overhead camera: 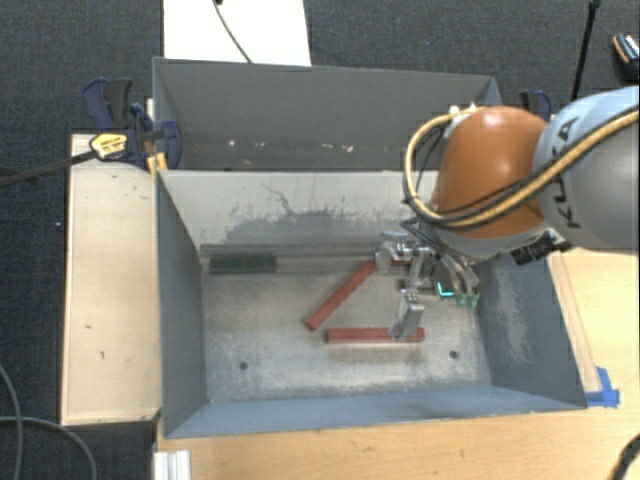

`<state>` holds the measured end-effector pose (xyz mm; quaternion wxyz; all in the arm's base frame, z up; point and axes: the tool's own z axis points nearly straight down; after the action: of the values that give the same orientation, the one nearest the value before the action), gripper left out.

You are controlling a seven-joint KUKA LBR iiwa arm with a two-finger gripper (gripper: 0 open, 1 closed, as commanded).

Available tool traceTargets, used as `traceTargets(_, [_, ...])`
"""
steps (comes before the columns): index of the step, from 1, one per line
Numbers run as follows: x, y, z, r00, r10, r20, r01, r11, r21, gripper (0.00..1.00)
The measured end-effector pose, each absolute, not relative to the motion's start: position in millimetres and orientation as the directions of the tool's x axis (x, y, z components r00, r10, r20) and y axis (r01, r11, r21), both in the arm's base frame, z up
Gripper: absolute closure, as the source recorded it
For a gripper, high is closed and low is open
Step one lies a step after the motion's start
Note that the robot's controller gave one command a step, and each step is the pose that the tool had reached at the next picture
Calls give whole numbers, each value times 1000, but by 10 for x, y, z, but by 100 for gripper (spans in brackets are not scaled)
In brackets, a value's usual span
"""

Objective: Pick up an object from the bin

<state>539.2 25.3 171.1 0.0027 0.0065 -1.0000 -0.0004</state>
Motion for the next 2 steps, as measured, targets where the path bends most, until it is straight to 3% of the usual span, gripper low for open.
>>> traceTargets(1, [5238, 788, 807, -990, -140, 5, -140, 990, 3, 0])
traceTargets(2, [5133, 681, 704, -999, -53, 1, -53, 999, 0, 0])
